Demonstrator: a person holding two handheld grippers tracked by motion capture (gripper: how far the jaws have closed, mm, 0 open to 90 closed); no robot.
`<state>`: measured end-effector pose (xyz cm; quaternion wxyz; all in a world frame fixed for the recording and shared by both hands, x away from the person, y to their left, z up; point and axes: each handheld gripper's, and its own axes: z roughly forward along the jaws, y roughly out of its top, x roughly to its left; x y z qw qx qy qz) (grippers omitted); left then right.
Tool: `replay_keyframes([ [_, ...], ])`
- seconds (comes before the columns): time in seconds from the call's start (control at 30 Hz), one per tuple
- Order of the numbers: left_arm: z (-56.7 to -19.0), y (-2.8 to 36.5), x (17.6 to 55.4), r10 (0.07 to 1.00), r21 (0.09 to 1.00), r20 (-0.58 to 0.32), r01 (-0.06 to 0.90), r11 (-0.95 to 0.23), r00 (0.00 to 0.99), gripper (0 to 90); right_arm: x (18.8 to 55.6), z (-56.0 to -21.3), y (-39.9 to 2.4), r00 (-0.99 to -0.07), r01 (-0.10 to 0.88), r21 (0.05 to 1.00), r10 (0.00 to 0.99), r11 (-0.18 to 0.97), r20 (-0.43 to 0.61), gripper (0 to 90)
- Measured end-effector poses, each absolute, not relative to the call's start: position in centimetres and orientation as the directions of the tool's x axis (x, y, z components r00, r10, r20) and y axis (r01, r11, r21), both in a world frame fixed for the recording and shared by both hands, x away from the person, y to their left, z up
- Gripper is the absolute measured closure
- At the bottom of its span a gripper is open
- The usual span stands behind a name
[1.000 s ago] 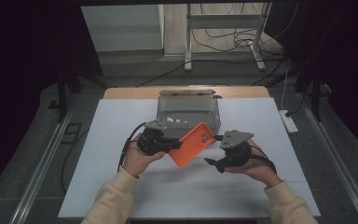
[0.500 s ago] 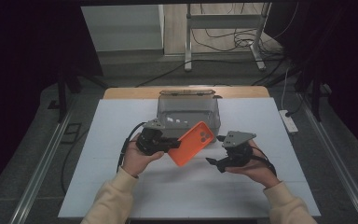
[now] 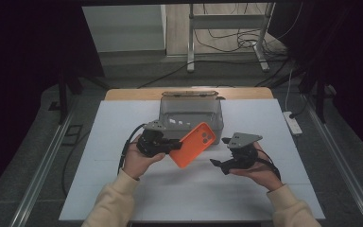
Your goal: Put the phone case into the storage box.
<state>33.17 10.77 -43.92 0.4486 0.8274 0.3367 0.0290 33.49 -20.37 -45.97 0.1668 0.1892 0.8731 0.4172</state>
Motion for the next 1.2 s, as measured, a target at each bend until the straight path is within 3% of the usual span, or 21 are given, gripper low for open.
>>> replay_keyframes([
  [0.37,-43.8,11.1,33.1,0.595,0.766,-0.245,0.529,-0.364,0.765,81.0,33.4,-46.8,-20.8,-0.857,0.234,0.793,0.505,0.562,-0.106,13.2],
  [0.87,-43.4,11.7,33.1,0.613,0.781,-0.243,0.527,-0.337,0.752,81.0,31.5,-49.1,-24.7,-0.756,0.373,0.793,0.653,0.481,-0.04,13.6],
  [1.2,-43.4,11.8,33.1,0.624,0.783,-0.245,0.531,-0.324,0.742,81.0,30.7,-49.3,-26.8,-0.726,0.378,0.805,0.686,0.457,-0.048,13.5],
])
